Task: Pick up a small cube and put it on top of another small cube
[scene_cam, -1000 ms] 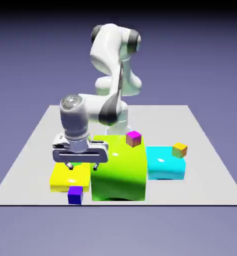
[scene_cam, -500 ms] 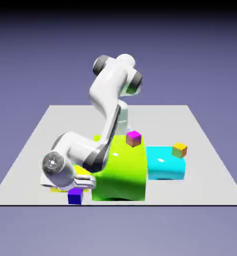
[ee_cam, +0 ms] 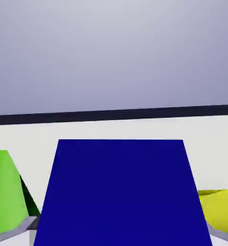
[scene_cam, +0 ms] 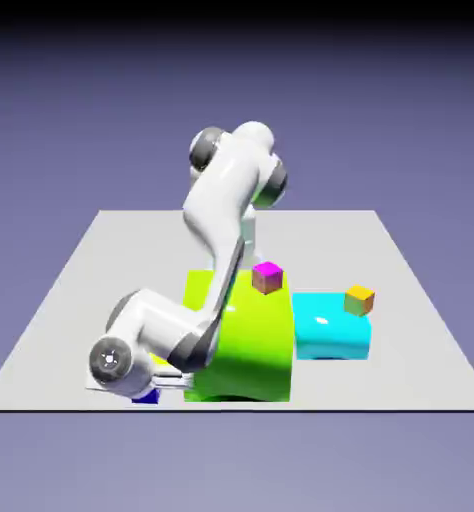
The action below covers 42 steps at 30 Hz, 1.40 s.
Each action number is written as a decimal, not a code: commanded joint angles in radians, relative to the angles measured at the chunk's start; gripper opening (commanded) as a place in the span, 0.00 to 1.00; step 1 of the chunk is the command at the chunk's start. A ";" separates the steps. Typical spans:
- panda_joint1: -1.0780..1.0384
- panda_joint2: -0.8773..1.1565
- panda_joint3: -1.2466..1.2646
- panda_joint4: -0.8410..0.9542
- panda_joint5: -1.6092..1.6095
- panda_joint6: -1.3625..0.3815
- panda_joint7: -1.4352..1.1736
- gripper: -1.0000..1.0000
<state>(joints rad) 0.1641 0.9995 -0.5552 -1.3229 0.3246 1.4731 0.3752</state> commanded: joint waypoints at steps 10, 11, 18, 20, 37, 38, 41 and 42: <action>0.055 -0.095 0.363 -0.027 0.232 -0.055 0.089 0.00; 0.053 -0.128 0.399 -0.047 0.227 -0.065 0.105 0.00; 0.030 -0.372 0.619 -0.194 0.146 -0.129 0.212 0.00; 0.015 -0.445 0.651 -0.241 0.090 -0.145 0.239 0.00; -0.108 -0.893 0.692 -0.642 -0.375 -0.136 0.366 0.00; -0.109 -0.901 0.692 -0.678 -0.375 -0.108 0.366 0.00; -0.110 -0.917 0.690 -0.749 -0.374 -0.053 0.365 1.00; -0.110 -0.917 0.690 -0.749 -0.374 -0.053 0.365 1.00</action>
<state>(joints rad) 0.0536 0.0824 0.1352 -2.0716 -0.0494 1.4204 0.7403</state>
